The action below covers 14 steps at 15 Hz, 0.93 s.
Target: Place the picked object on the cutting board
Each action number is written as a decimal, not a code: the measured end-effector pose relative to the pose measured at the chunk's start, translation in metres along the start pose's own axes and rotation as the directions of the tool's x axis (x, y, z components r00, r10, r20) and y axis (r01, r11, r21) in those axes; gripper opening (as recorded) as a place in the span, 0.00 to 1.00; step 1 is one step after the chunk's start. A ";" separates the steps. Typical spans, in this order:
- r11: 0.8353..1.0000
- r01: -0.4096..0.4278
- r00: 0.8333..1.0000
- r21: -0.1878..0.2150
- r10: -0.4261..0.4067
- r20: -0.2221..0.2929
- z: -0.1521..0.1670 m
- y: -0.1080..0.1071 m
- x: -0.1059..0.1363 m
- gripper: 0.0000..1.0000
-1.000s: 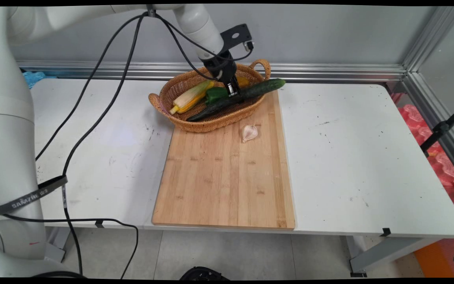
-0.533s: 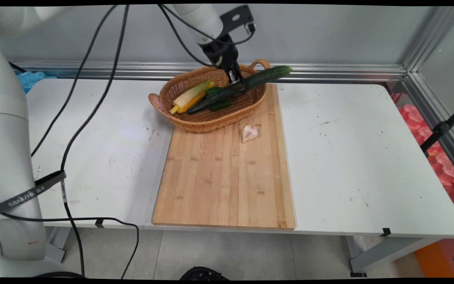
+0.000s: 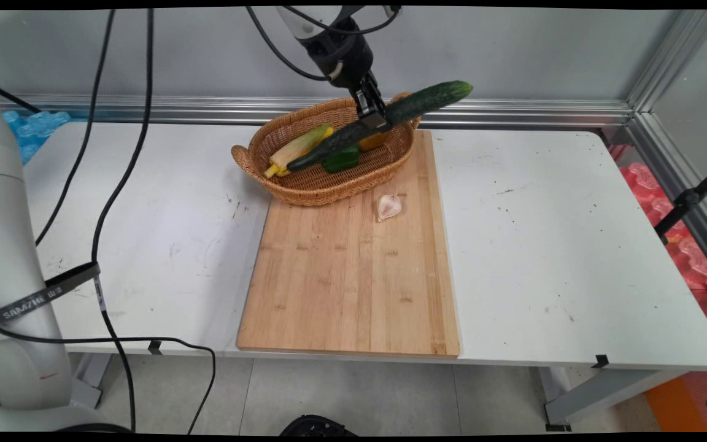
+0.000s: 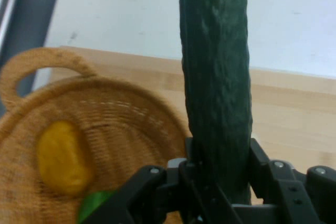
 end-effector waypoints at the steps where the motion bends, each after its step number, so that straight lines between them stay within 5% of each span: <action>1: 1.000 0.006 1.000 -0.009 -0.006 0.005 -0.005 0.011 0.000 0.00; 8: 0.997 0.074 0.995 -0.027 -0.072 0.072 -0.004 0.072 -0.009 0.00; 14: 0.994 0.107 0.985 -0.018 -0.104 0.138 0.037 0.096 -0.020 0.00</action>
